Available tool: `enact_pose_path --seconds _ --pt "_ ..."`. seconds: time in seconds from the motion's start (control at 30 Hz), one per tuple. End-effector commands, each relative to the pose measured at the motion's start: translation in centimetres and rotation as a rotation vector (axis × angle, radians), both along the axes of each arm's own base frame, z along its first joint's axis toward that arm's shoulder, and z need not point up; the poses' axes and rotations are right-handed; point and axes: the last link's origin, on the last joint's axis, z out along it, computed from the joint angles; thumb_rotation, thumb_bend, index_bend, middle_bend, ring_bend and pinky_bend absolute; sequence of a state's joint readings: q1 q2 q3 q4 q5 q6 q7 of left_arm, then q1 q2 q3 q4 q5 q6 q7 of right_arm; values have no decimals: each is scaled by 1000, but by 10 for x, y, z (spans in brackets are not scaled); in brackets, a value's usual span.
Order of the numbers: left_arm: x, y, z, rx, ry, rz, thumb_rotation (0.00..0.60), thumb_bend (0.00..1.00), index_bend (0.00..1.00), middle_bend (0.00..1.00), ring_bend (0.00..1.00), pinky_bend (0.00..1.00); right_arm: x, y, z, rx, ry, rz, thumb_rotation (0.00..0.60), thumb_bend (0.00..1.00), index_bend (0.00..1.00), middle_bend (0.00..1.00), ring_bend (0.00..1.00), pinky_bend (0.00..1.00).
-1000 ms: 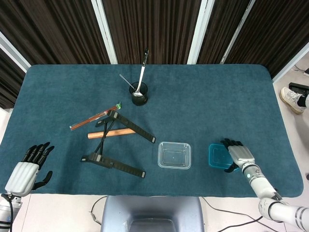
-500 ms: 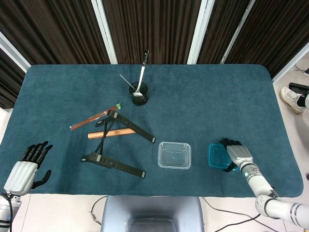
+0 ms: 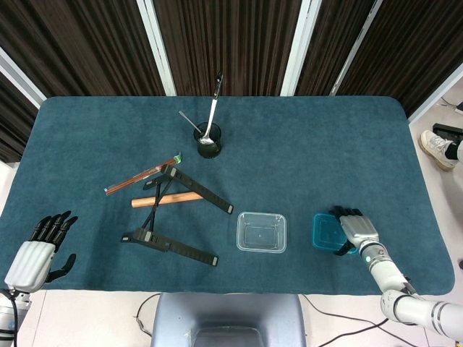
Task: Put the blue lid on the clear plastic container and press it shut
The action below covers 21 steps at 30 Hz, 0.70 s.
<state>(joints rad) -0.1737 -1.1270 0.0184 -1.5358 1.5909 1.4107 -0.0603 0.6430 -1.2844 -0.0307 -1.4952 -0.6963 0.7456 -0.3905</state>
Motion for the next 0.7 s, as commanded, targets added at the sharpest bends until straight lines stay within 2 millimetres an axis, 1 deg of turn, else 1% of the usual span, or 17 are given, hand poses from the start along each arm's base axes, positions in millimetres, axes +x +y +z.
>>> enact_pose_path --seconds 0.03,0.07,0.23,0.4,0.53,0.6,0.7 --pt "0 0 0 1 -1 0 600 410 0 0 0 72 1 -1 0 -7 -3 1 600 106 400 187 5 0" --pt "0 0 0 1 -1 1 600 410 0 0 0 72 2 -1 0 -12 -7 2 600 106 429 214 17 0" --pt "0 0 0 2 -1 1 600 410 0 0 0 73 4 0 1 -16 -10 4 600 106 533 283 85 0" --pt "0 -1 0 2 -2 0 600 410 0 0 0 73 6 -1 3 -29 -2 17 600 106 592 339 133 0" --pt "0 0 0 2 -2 0 600 411 0 0 0 73 10 -1 7 -55 -8 31 600 106 637 379 191 0" --pt "0 0 0 2 -2 0 600 411 0 0 0 73 12 -1 10 -73 -10 42 600 109 658 396 209 31" --pt "0 0 0 1 0 0 600 412 0 0 0 72 14 -2 12 -101 -25 51 600 169 688 418 254 168"
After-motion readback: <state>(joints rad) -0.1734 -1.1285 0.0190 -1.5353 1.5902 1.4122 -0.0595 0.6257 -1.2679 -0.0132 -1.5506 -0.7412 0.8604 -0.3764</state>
